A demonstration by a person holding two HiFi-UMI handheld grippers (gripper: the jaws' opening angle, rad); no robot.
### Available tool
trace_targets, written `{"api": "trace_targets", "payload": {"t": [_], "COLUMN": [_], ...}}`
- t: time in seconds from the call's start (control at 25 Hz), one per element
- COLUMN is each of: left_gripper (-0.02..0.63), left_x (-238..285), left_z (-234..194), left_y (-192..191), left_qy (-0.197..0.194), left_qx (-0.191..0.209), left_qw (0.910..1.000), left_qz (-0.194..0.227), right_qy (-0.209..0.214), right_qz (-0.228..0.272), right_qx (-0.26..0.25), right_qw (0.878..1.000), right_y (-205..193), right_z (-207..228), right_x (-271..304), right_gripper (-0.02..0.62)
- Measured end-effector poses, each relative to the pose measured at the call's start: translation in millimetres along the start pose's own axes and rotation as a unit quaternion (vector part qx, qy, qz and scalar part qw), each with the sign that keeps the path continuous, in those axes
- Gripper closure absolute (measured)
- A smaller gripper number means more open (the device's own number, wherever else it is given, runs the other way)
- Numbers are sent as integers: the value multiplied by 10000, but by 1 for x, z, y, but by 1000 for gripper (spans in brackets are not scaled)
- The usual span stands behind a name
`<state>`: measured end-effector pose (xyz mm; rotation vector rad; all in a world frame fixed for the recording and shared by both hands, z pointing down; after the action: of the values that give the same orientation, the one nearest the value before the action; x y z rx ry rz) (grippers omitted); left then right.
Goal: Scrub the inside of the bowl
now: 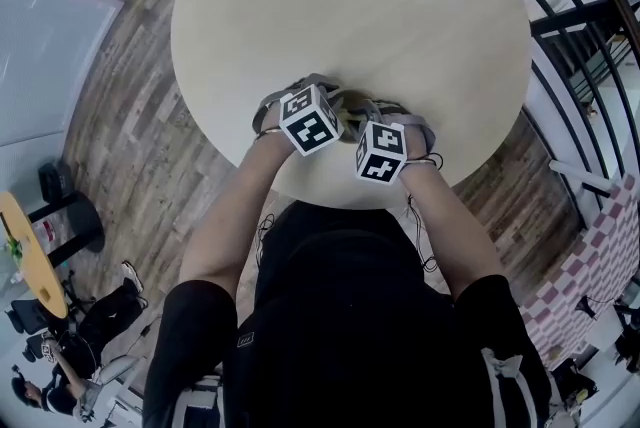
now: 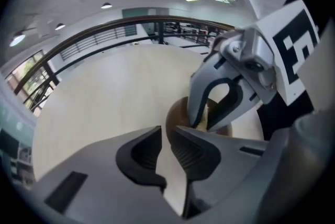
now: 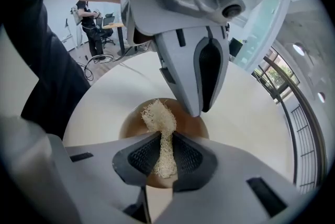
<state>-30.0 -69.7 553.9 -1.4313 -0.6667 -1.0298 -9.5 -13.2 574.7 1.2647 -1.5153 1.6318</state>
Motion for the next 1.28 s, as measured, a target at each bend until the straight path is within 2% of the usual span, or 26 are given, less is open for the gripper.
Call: {"api": "trace_targets", "payload": {"t": [0.08, 0.36, 0.52, 0.64, 0.8, 0.92, 1.04, 1.28], "left_gripper": [560, 558, 558, 560, 574, 575, 575, 577], "left_x": [5, 16, 24, 25, 27, 27, 26, 20], "left_z": [5, 11, 10, 9, 6, 3, 2, 15], "left_y": [0, 16, 23, 24, 24, 22, 21, 11], "left_qy": [-292, -746, -936, -1035, -1001, -888, -749, -503], "left_qx": [481, 1391, 1622, 1446, 806, 350, 28, -165], "left_qw": [9983, 9874, 9822, 9839, 9915, 9952, 9969, 9976], "left_qz": [-149, -130, -124, -150, -186, -220, -242, -450], "right_qy": [58, 306, 289, 176, -199, -323, -242, -47], "right_qz": [17, -17, -11, 98, 510, 598, 484, 164], "right_qx": [-102, -635, -557, -343, 108, -153, -594, -806], "right_qw": [9999, 9975, 9980, 9992, 9984, 9976, 9968, 9966], "right_y": [0, -8, -10, -10, -8, -5, -2, -7], "right_z": [-2, -11, -11, -9, -2, -9, -20, -29], "right_x": [-1, -7, -8, -11, -33, -43, -32, -5], "right_gripper": [523, 523, 523, 523, 523, 523, 523, 525]}}
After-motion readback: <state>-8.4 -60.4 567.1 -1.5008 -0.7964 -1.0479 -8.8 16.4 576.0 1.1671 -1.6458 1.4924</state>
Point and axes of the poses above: the fingertips, and each gripper's own axes: x forward along the fingers, z to its right, y out of its top, the point moved 2 cm from there along -x, backward along the fingers, and after that the axes turned 8 degrees about x, right-handed, at the moved point
